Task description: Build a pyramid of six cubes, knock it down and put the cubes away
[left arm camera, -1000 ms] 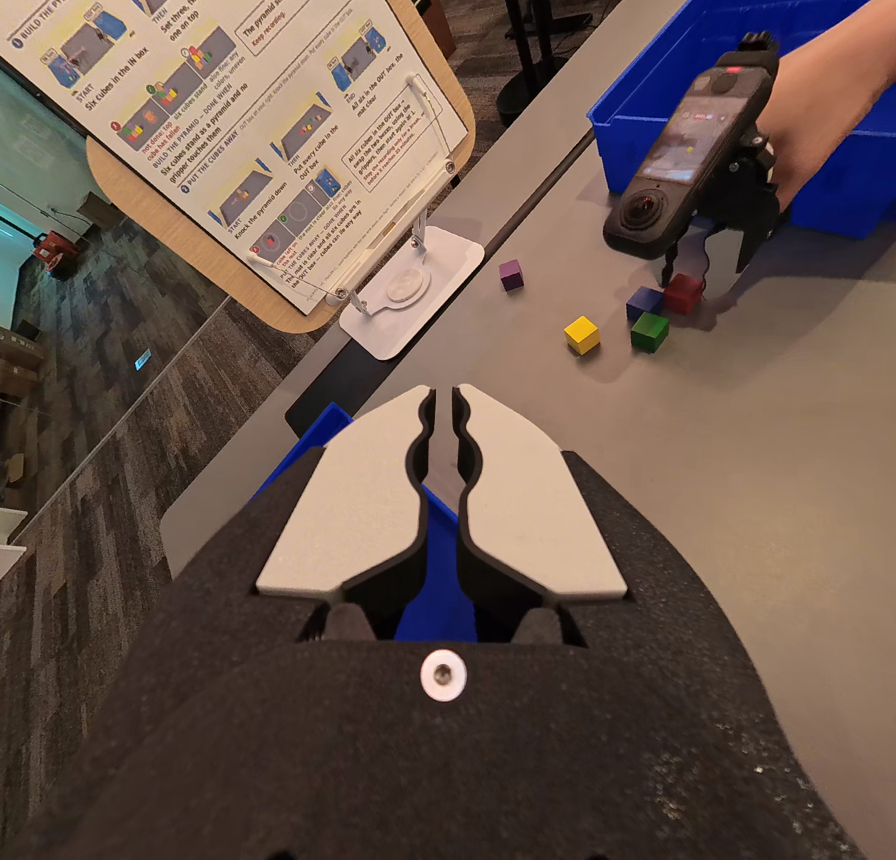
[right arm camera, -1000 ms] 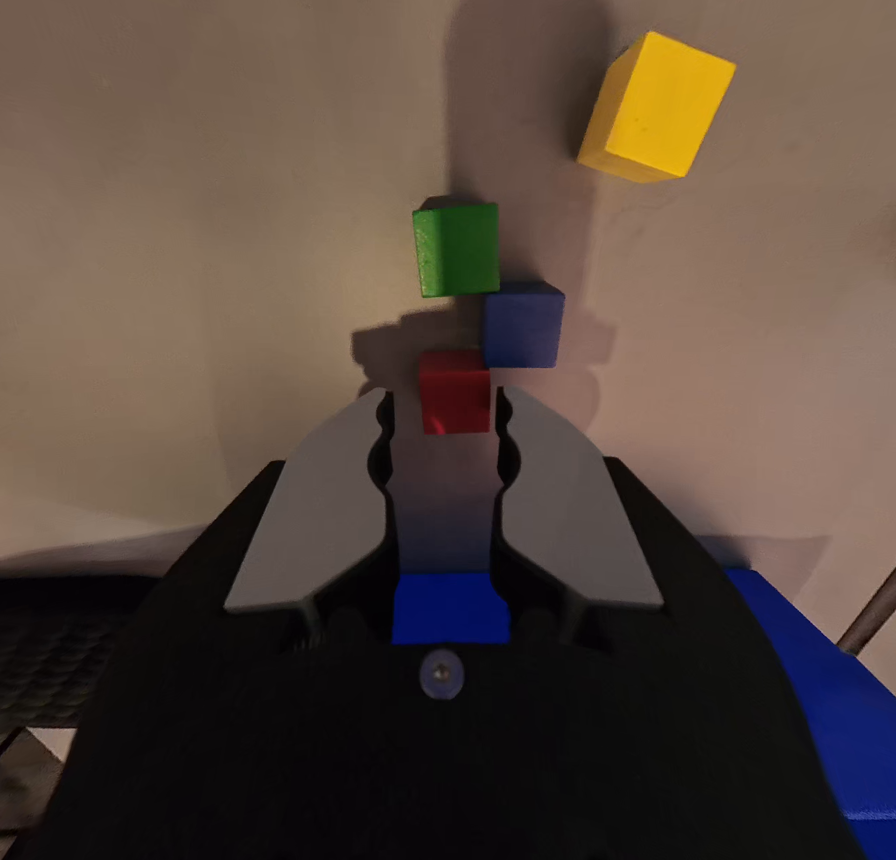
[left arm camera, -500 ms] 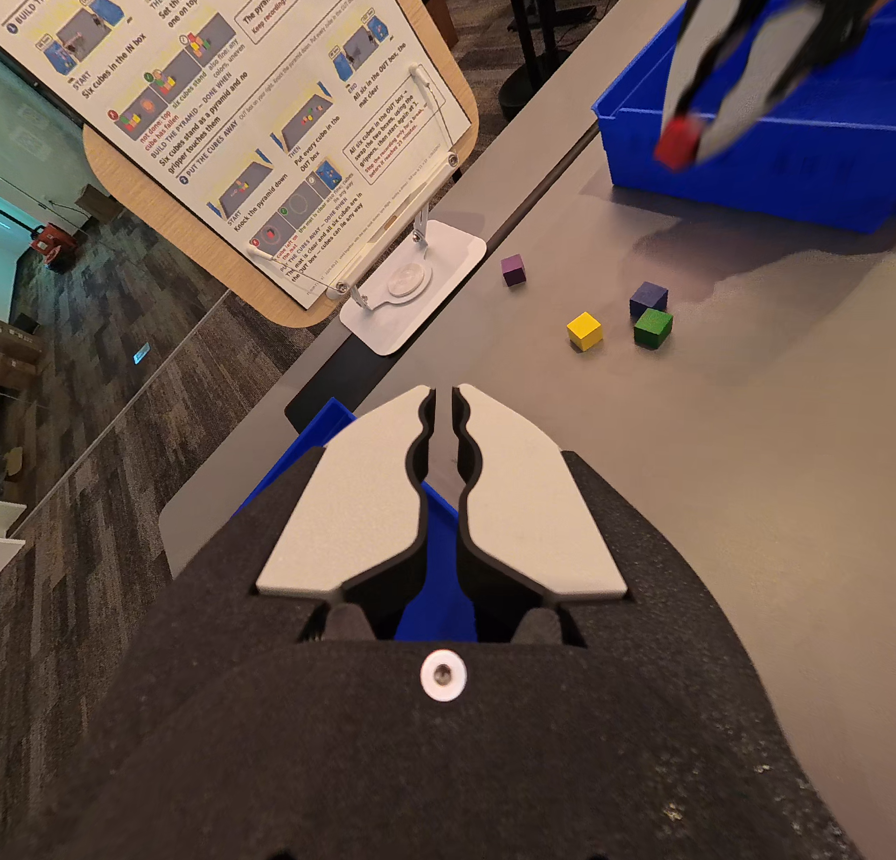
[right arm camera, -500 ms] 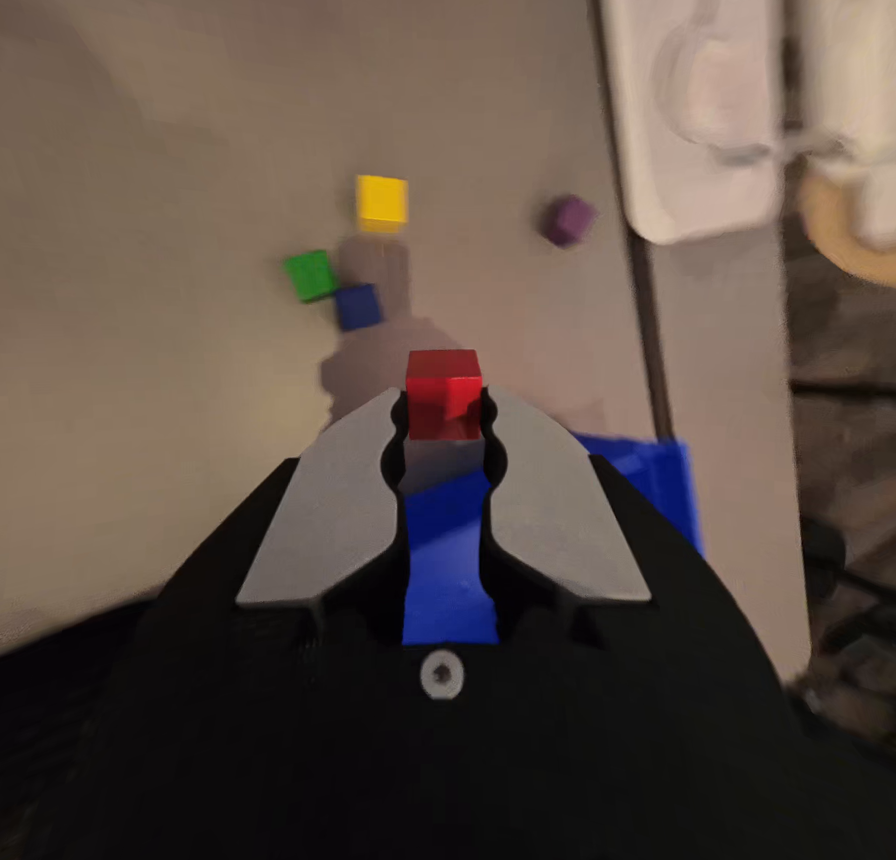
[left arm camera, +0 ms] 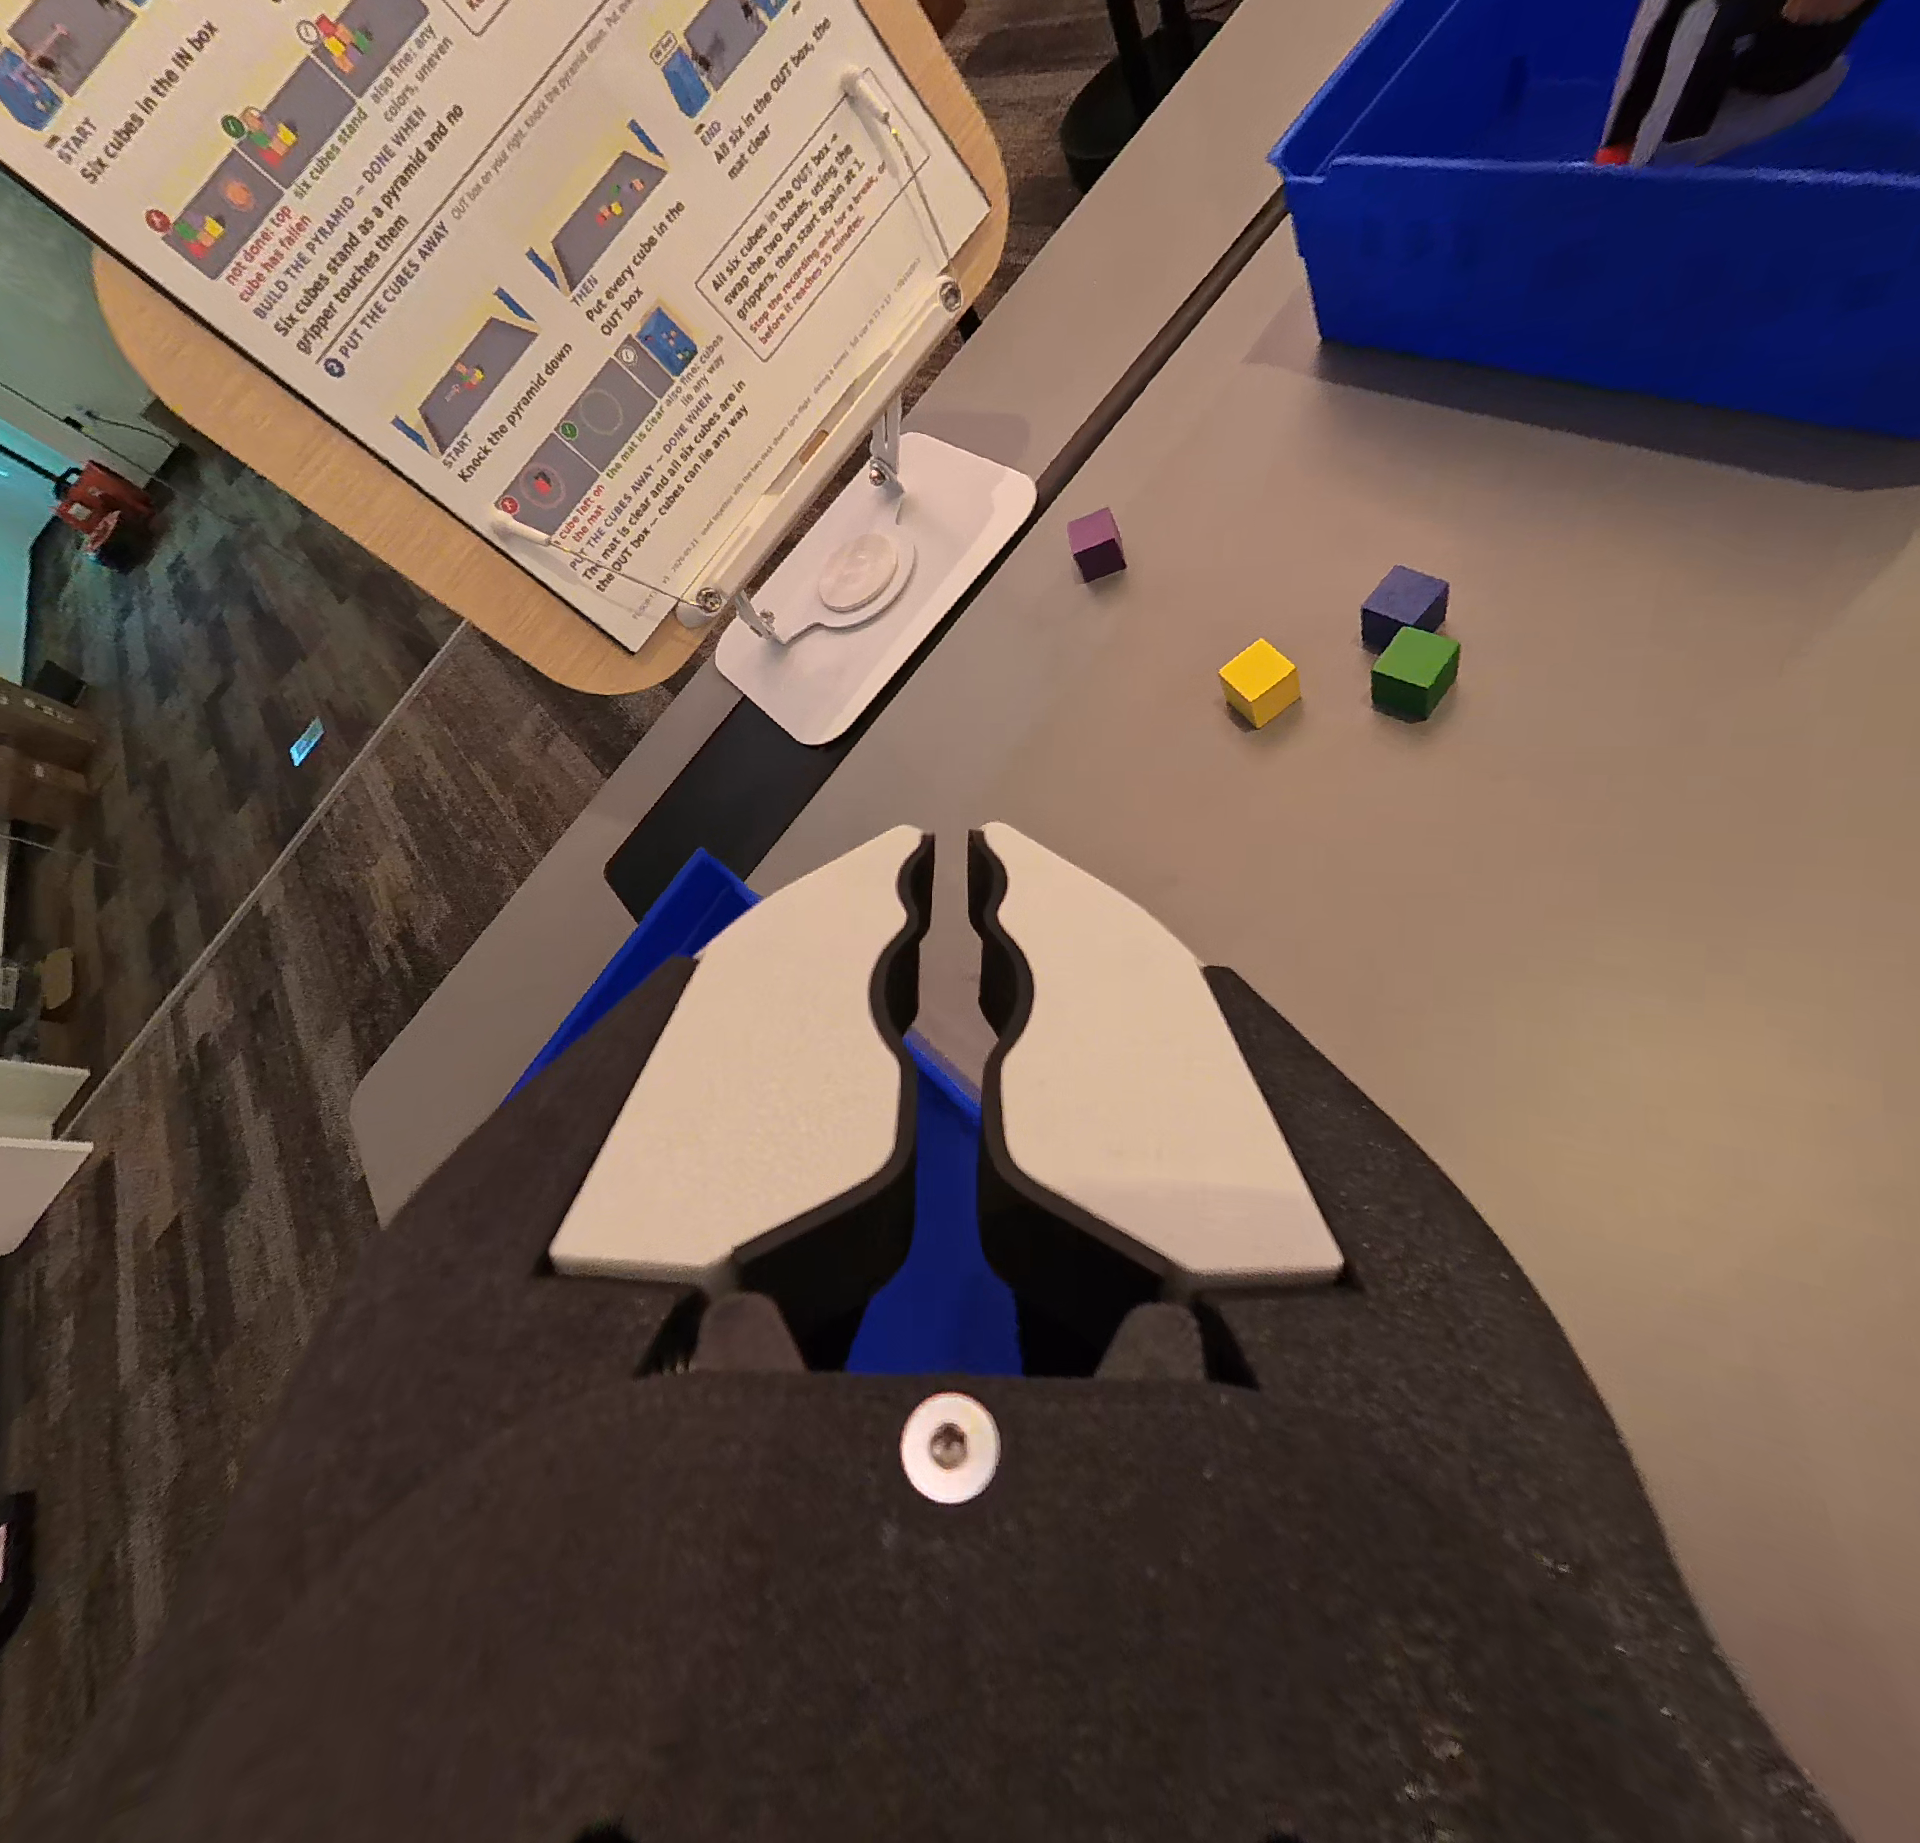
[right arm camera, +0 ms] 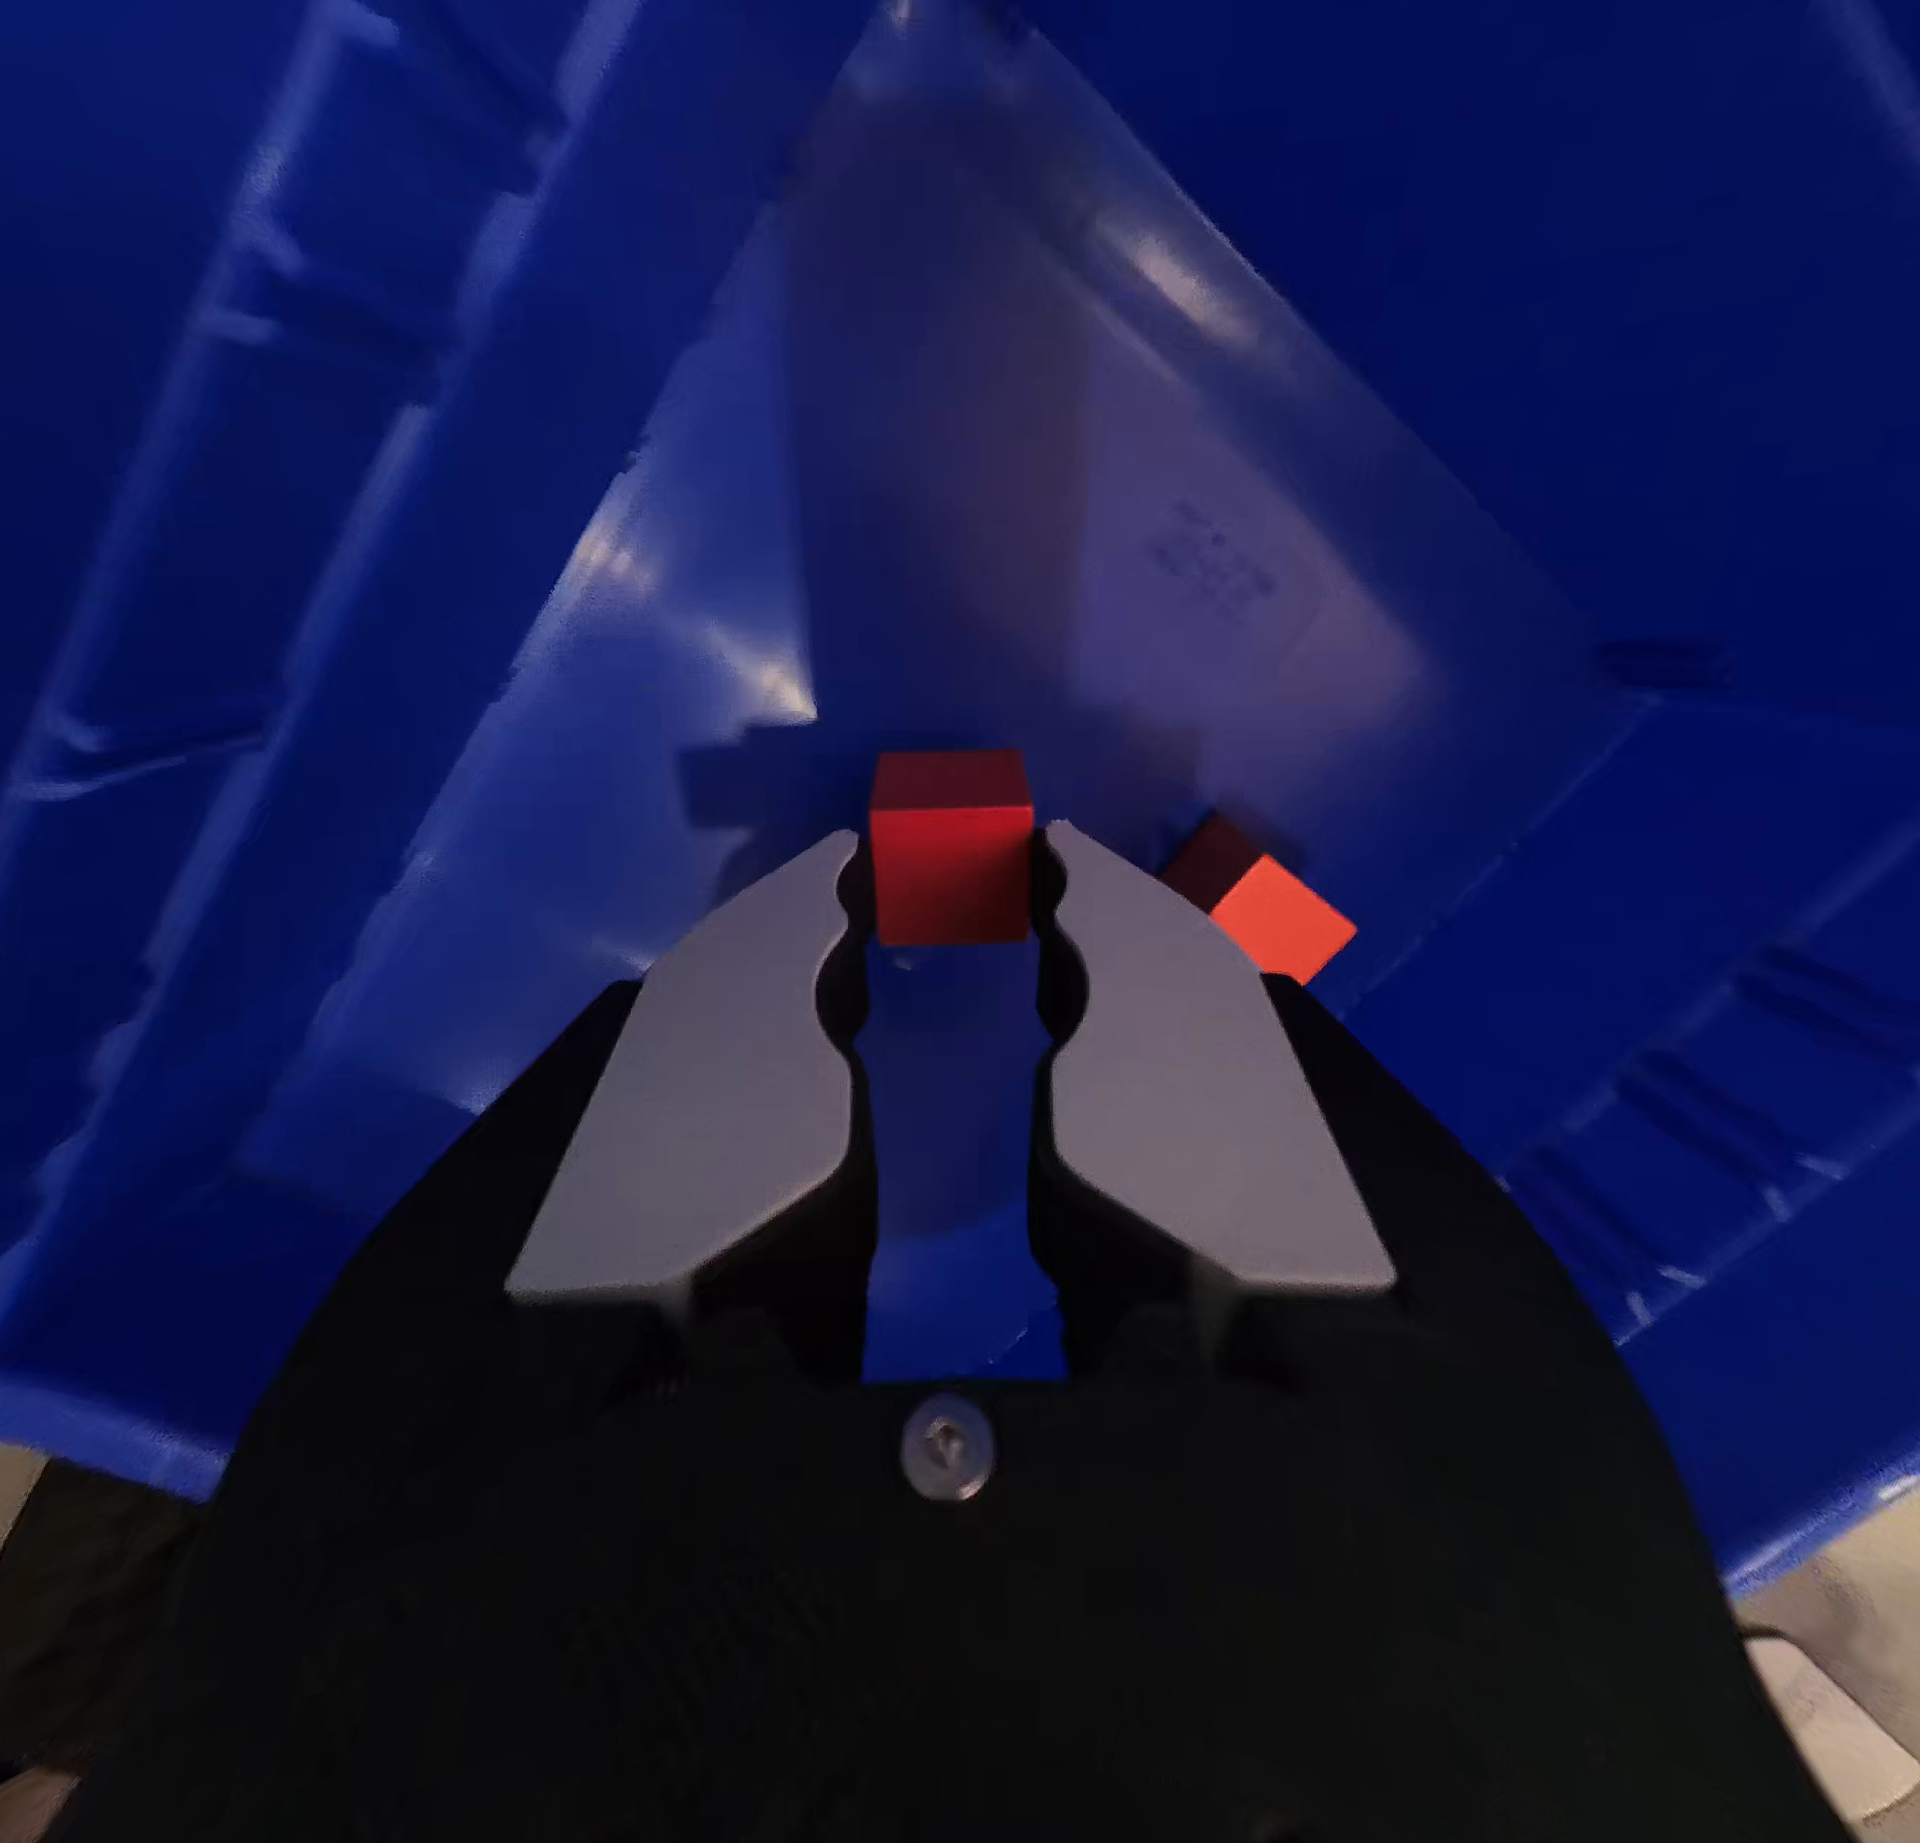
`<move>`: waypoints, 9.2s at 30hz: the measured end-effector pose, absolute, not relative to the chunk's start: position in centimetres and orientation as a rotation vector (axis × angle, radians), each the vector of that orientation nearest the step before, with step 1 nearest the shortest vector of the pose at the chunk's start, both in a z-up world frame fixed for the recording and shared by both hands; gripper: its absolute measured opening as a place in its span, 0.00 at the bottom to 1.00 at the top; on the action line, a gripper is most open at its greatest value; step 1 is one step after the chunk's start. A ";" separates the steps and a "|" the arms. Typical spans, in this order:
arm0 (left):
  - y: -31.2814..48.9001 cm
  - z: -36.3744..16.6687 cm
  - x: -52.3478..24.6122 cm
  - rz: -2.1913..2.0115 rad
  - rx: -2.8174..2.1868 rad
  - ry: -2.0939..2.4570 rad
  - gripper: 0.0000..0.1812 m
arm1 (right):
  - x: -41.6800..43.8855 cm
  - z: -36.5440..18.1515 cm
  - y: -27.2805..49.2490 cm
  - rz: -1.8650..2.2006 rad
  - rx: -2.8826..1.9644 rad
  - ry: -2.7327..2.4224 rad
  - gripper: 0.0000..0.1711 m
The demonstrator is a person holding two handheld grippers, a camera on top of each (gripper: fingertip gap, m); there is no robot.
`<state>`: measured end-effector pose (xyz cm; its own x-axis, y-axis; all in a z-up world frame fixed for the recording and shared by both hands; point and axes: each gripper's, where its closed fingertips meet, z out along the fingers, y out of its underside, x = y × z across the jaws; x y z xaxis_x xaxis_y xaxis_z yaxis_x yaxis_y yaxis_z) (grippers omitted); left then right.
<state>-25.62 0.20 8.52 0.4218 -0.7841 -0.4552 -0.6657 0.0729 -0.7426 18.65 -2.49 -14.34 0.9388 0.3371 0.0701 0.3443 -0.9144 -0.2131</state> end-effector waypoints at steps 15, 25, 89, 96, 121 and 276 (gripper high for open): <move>3.8 8.5 -27.3 0.011 -1.718 1.117 0.08 | 8.6 0.4 3.6 -0.379 -2.241 -0.751 0.23; 3.5 8.2 -27.1 0.018 -1.719 1.147 0.09 | -3.2 -4.6 4.1 -0.009 -2.443 -0.830 0.22; 3.0 7.0 -26.8 0.028 -1.746 1.222 0.09 | 15.8 -9.4 -4.0 -0.031 -2.694 -0.233 0.27; 3.1 6.9 -26.9 0.038 -1.752 1.222 0.09 | 1.1 3.1 -1.9 0.055 -2.048 -0.710 0.26; 3.1 6.9 -27.3 0.034 -1.756 1.223 0.09 | -4.7 -2.7 -1.8 -0.005 -2.166 -0.919 0.17; 7.0 2.9 -25.4 0.437 -1.772 1.287 0.09 | 18.5 -14.4 3.3 0.019 -2.741 -0.257 0.18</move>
<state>-25.38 6.97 2.90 0.4019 -0.5841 -0.7052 -0.8928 -0.0788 -0.4436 18.50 3.26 -14.41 0.9831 0.1816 0.0224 0.1766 -0.9088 -0.3779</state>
